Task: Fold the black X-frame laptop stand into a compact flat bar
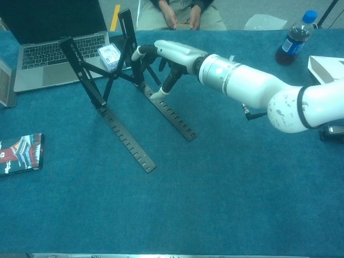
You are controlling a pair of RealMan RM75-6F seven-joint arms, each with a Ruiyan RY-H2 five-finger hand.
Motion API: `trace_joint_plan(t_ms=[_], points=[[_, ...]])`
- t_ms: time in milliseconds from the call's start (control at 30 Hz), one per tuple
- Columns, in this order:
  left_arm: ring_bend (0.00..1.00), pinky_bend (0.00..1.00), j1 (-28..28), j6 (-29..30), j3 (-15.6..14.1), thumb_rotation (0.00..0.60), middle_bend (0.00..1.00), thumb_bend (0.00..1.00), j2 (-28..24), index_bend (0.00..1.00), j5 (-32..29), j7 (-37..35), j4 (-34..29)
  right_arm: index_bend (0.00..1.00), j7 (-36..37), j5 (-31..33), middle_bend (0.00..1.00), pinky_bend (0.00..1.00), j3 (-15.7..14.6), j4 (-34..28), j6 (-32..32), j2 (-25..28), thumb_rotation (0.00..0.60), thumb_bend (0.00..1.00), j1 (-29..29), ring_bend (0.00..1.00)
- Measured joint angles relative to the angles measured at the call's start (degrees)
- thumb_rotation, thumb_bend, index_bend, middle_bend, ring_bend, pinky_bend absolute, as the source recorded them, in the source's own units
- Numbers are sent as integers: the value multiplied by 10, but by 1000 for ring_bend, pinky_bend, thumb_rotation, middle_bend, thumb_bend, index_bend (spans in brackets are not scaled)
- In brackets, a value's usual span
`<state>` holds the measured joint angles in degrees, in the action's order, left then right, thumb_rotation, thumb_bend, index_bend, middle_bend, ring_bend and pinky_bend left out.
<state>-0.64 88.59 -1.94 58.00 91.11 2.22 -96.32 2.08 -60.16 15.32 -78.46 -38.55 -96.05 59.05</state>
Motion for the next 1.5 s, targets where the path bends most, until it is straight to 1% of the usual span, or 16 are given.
trace_joint_plan(t_ms=[267,433,533,700,833,900,967,1067,1300,1500], points=[[0,0,-2,1,0,600,45,402,0,67,-5,-3,4,197,10,-2,318,292,-4,67,18,-47,600,0,11,196],[0,0,-4,2,-1,600,45,401,0,67,-6,-5,6,197,12,2,316,292,0,92,28,-64,600,0,18,191],[0,0,-6,4,-1,600,45,401,0,67,-6,-7,8,197,16,2,306,292,1,83,32,-60,600,0,17,183],[0,0,-7,5,0,600,45,401,-1,67,-9,-9,10,189,44,4,273,292,8,44,56,-29,600,8,12,165],[0,0,-5,2,0,600,45,401,1,67,-9,-7,11,95,75,6,221,297,18,21,80,0,600,29,8,142],[0,0,-4,0,0,600,44,402,1,67,-8,-5,10,32,85,6,189,302,21,14,91,12,600,40,6,126],[0,0,-3,-1,0,600,45,402,2,67,-8,-2,8,4,94,6,160,304,22,7,104,24,600,48,6,109],[0,0,-1,-4,1,600,45,402,2,67,-8,1,5,0,104,5,140,305,22,-2,121,39,600,55,5,99],[0,0,1,-6,1,600,45,402,1,67,-8,9,0,0,143,-3,140,308,29,-24,132,58,600,60,-5,98],[0,0,0,-4,1,600,45,402,0,67,-9,10,-2,0,174,-16,157,343,35,-40,140,72,600,60,-14,98]])
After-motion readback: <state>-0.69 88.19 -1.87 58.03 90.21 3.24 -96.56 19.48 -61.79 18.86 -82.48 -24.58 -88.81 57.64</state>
